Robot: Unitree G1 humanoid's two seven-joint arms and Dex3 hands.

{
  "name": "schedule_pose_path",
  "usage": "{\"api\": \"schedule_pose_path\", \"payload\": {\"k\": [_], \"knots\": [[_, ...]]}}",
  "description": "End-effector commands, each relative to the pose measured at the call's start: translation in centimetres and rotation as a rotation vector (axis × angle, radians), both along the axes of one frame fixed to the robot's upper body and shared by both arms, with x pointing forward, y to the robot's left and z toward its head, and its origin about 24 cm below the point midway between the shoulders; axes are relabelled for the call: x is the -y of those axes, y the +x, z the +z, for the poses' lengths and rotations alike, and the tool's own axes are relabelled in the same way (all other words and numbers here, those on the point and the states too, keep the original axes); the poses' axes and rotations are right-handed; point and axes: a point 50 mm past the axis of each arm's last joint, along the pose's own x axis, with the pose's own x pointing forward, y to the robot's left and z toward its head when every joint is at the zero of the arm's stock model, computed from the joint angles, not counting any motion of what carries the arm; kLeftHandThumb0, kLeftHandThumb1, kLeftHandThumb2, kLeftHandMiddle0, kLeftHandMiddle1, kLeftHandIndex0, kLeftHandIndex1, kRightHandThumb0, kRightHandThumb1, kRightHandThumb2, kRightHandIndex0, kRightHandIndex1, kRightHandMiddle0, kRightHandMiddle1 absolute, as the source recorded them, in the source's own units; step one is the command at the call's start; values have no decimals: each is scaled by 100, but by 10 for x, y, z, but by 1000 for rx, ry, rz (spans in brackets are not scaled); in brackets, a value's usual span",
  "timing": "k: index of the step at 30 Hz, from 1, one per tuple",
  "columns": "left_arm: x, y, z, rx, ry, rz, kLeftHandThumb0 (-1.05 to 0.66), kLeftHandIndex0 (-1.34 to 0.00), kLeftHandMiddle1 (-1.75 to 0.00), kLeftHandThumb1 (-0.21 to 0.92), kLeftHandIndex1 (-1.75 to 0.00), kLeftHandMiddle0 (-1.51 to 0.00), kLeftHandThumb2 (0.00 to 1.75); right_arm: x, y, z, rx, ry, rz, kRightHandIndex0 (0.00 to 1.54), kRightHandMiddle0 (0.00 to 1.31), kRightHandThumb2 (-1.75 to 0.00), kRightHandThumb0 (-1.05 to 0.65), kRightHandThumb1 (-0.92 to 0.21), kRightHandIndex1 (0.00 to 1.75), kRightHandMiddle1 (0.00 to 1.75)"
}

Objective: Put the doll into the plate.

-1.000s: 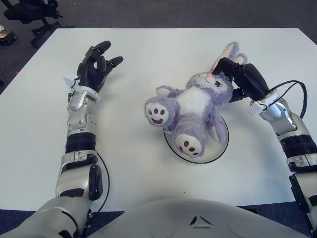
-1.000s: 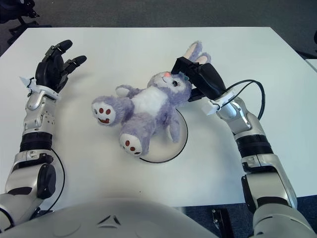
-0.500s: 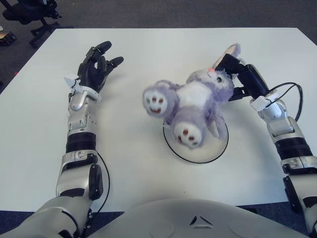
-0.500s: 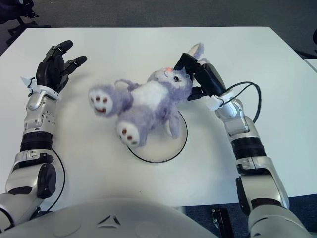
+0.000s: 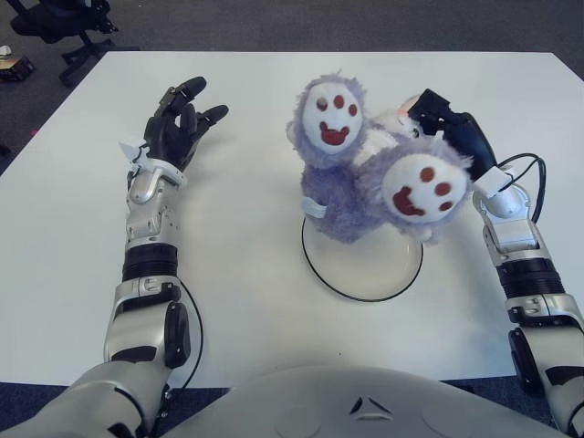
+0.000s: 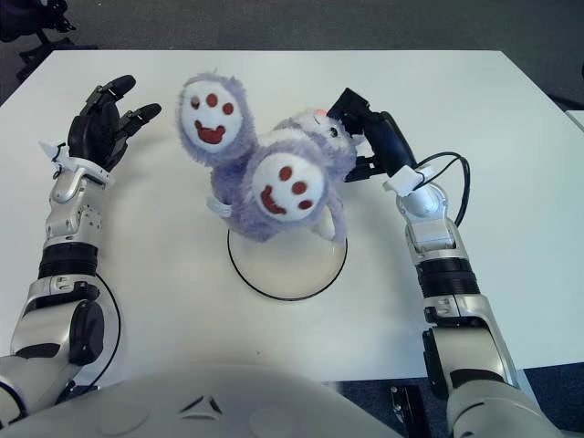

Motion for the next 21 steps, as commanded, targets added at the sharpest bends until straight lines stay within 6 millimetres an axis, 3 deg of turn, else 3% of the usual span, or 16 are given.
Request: {"api": "schedule_pose_path", "payload": {"k": [1, 21], "knots": [[1, 3, 3, 16, 0, -2, -45, -39, -53, 92, -69, -64, 43, 2, -1, 9, 77, -16, 5, 95, 72, -26, -5, -81, 175, 175], [1, 3, 2, 11, 2, 2, -45, -40, -54, 92, -68, -64, 43, 4, -5, 10, 118, -38, 12, 99, 80, -19, -13, -85, 175, 175]]}}
